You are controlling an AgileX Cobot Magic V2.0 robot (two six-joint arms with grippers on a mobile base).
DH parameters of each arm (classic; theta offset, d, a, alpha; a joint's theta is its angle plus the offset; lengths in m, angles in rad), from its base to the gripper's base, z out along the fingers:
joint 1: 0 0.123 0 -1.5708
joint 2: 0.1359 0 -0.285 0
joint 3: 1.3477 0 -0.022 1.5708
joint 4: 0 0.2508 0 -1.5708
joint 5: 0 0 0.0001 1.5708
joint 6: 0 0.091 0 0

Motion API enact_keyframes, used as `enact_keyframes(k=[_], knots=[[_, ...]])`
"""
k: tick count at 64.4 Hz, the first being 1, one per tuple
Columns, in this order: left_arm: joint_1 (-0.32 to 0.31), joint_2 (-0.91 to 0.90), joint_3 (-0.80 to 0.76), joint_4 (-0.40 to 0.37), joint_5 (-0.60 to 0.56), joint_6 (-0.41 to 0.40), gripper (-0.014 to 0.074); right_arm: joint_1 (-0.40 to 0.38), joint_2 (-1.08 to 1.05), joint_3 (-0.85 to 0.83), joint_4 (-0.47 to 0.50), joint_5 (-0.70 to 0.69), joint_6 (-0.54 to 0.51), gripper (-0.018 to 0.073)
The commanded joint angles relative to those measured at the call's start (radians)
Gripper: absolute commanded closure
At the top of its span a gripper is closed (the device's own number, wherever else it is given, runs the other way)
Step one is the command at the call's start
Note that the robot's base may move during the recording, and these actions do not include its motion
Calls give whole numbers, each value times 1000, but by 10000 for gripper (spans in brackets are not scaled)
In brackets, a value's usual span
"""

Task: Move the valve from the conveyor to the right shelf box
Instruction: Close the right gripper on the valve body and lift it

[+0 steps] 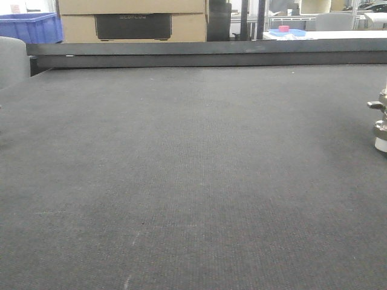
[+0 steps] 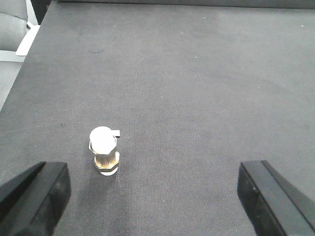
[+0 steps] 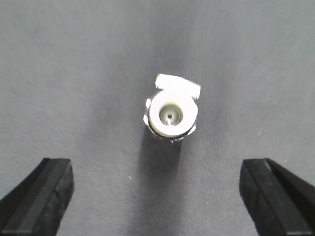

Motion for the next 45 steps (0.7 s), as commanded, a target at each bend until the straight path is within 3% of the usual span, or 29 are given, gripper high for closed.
enact_keyframes(k=[1,45], knots=[[-7,-1,-8,-6,-8,1,9,2,66,-21,-36,14,-4,-9],[-7,-1,-8,-6,9,1,9,-10,374,-25,-46,-138,12,-9]])
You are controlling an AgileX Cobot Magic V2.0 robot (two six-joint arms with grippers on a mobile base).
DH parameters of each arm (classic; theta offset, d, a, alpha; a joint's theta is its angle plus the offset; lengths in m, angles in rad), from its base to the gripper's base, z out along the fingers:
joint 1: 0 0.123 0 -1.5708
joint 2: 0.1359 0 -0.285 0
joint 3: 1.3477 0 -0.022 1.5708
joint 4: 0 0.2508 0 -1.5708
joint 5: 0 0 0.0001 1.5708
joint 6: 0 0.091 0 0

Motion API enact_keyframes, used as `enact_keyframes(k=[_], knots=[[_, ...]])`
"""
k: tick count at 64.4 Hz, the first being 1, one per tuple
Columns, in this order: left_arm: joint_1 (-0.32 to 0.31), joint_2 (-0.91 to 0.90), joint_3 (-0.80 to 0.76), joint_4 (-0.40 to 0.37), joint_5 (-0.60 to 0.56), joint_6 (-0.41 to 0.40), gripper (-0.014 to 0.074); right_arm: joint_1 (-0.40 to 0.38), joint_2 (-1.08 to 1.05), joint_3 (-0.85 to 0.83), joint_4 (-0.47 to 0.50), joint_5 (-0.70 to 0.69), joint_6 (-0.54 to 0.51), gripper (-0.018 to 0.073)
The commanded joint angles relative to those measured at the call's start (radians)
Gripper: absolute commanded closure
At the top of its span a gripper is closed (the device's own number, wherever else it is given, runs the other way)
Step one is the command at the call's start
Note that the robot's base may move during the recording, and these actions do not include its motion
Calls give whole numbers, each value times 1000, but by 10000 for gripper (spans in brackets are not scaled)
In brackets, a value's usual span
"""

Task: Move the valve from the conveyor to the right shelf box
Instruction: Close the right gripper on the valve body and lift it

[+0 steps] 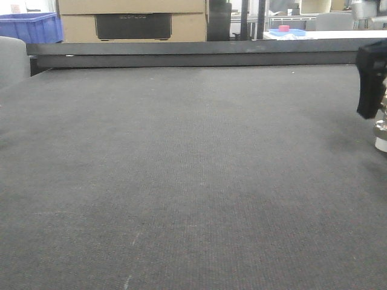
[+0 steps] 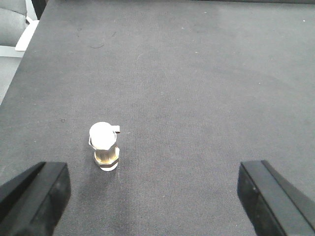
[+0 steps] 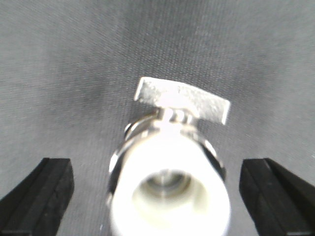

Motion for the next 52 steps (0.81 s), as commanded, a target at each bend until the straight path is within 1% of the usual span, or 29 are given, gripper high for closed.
enact_keyframes(k=[1,20,25,27,29,33,36,39,44,52], knots=[[-7,-1,-8,-6,-5,1,9,-8,14,-9,-6,-44,1,-9],[-7,-1,-8,-6,14,1,9,-8,44,-9,-2,-73,1,-8],[-7,-1,-8,-6,16,1,9,-8,44,-9,-2,-78,1,29],[-7,-1,-8,-6,16,1,9,-8,44,-9,-2,-80,1,61],[-7,-1,-8,-6,16,1,9,-8,44,-9,-2,-80,1,114],[-7,-1,-8,-6,16,1,9,-8,44,-9,-2,-77,1,251],[-7,-1,-8,-4,16,1,9,-8,40,-11,-2,-71,1,368],[-7,-1,-8,-4,16,1,9,-8,32,-11,-2,-60,1,537],[-7,-1,-8,-4,31,1,9,-8,10,-13,-2,-48,1,732],[-7,29,-37,-4,116,1,9,-8,-44,-19,-2,-39,1,713]])
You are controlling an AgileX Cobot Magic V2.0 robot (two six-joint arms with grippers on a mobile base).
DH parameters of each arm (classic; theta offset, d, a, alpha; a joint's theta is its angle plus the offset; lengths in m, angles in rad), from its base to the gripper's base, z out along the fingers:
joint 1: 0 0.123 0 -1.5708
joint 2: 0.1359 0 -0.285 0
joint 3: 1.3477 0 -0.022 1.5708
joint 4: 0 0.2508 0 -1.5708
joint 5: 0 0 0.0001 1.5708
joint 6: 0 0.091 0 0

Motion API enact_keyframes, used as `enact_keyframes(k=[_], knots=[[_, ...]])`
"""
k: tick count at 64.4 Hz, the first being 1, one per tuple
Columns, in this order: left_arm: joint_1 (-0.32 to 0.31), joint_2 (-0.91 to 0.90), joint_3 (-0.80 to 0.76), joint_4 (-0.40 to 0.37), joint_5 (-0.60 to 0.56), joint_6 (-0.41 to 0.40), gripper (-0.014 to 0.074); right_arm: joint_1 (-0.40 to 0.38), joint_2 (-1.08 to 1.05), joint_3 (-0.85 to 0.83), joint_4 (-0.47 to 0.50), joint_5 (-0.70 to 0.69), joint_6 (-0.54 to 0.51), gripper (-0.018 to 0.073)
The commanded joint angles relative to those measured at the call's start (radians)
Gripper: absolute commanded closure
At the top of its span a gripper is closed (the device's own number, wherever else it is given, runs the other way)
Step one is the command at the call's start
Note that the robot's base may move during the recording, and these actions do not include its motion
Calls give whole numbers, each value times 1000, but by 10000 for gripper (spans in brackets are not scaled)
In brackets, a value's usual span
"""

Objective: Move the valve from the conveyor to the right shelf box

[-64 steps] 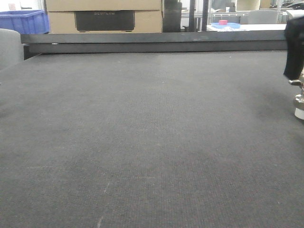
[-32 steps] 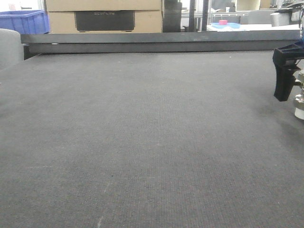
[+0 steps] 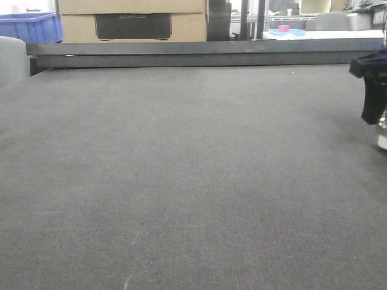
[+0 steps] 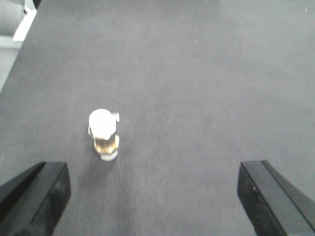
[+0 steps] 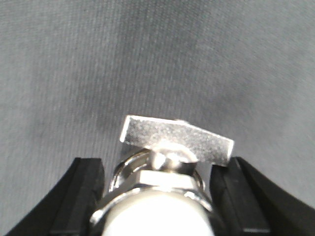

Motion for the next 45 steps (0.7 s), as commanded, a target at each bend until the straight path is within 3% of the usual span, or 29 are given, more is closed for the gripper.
enact_keyframes(k=[1,13,21,38,45], knots=[[-7,29,-36,-4,56,1,9,-3,-66,-17,-6,-2,-1,713],[-5,188,-175,-2,205,1,9,-3,-175,-9,43,3,-1,713],[31,328,-283,5,276,3,9,-1,-246,41,70,-22,-1,713],[183,630,-492,-51,377,185,9,6,-360,186,80,-64,-1,713],[206,754,-565,-69,391,231,9,6,-374,206,80,-73,-1,713]])
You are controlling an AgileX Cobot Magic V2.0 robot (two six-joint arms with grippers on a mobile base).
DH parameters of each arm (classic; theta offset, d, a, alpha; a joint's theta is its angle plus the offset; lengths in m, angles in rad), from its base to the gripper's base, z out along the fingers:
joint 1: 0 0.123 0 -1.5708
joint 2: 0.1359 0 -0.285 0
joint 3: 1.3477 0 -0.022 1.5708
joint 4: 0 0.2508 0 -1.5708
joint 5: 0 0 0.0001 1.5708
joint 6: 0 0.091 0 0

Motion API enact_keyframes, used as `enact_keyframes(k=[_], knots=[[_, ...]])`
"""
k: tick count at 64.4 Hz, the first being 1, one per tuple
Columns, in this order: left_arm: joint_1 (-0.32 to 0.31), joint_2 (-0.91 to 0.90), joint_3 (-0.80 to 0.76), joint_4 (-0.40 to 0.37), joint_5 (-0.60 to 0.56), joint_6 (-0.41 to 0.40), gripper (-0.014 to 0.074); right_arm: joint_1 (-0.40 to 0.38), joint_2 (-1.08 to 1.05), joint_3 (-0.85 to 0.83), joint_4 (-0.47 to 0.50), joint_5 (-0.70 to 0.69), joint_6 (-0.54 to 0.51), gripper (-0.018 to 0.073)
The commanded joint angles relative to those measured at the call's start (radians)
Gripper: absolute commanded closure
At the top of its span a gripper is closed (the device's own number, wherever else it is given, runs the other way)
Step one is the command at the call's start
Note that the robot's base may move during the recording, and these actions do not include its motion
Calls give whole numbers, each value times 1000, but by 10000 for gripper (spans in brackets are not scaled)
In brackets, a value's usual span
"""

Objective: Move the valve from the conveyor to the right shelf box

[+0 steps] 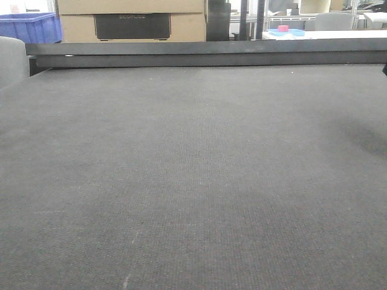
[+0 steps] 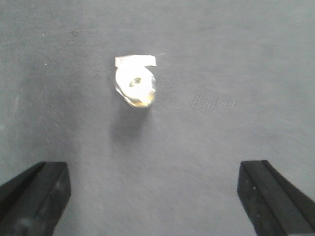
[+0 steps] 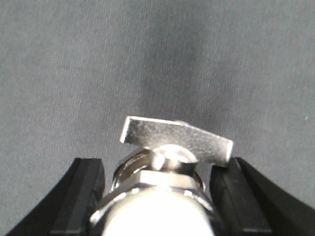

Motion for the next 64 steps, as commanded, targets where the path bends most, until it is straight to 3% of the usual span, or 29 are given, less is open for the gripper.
enact_keyframes(k=[1,9,27,58,64], knots=[[17,94,-62,-26,12,50,9,-1,-36,5,6,-50,-1,713],[17,213,-121,-26,11,99,9,-1,-36,5,11,-50,-1,713],[17,400,-170,-26,-31,99,9,-1,-36,5,11,-48,-1,713],[17,534,-170,-26,-82,99,11,-1,-36,5,11,-61,-1,713],[17,535,-170,-26,-80,99,58,-1,-36,5,11,-63,-1,713]])
